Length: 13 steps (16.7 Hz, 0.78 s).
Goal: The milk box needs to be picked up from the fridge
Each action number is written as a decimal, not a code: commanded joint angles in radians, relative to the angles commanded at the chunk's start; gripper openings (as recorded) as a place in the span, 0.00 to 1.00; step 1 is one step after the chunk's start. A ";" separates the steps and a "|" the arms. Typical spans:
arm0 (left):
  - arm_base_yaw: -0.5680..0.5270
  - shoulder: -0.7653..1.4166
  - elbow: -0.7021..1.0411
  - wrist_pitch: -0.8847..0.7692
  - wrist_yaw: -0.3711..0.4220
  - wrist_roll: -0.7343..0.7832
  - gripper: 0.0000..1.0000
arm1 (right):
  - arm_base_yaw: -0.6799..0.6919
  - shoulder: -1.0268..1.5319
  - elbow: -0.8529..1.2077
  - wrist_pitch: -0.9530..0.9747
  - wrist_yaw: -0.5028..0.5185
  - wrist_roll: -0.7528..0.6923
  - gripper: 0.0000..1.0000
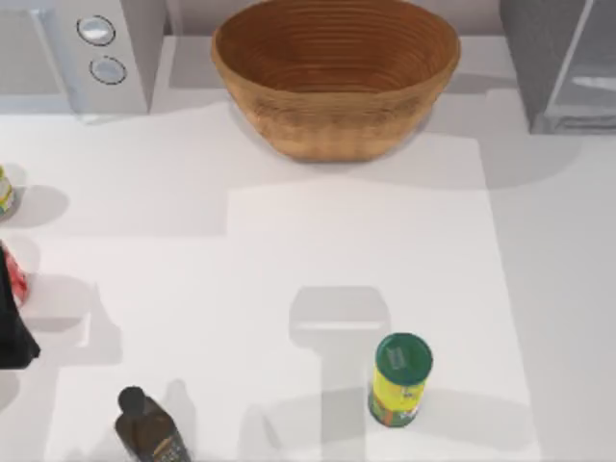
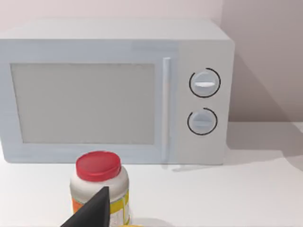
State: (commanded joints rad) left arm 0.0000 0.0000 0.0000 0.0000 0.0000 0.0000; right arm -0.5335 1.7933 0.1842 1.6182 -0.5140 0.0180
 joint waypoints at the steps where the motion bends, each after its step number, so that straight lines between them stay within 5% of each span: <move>1: 0.000 0.000 0.000 0.000 0.000 0.000 1.00 | 0.000 0.000 0.000 0.000 0.000 0.000 1.00; 7: 0.000 0.000 0.000 0.000 0.000 0.000 1.00 | 0.022 0.051 0.065 -0.022 0.022 -0.005 1.00; 13: 0.000 0.000 0.000 0.000 0.000 0.000 1.00 | 0.113 0.294 0.465 -0.161 0.124 -0.013 1.00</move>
State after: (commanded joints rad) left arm 0.0000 0.0000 0.0000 0.0000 0.0000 0.0000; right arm -0.4207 2.0873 0.6492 1.4571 -0.3903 0.0049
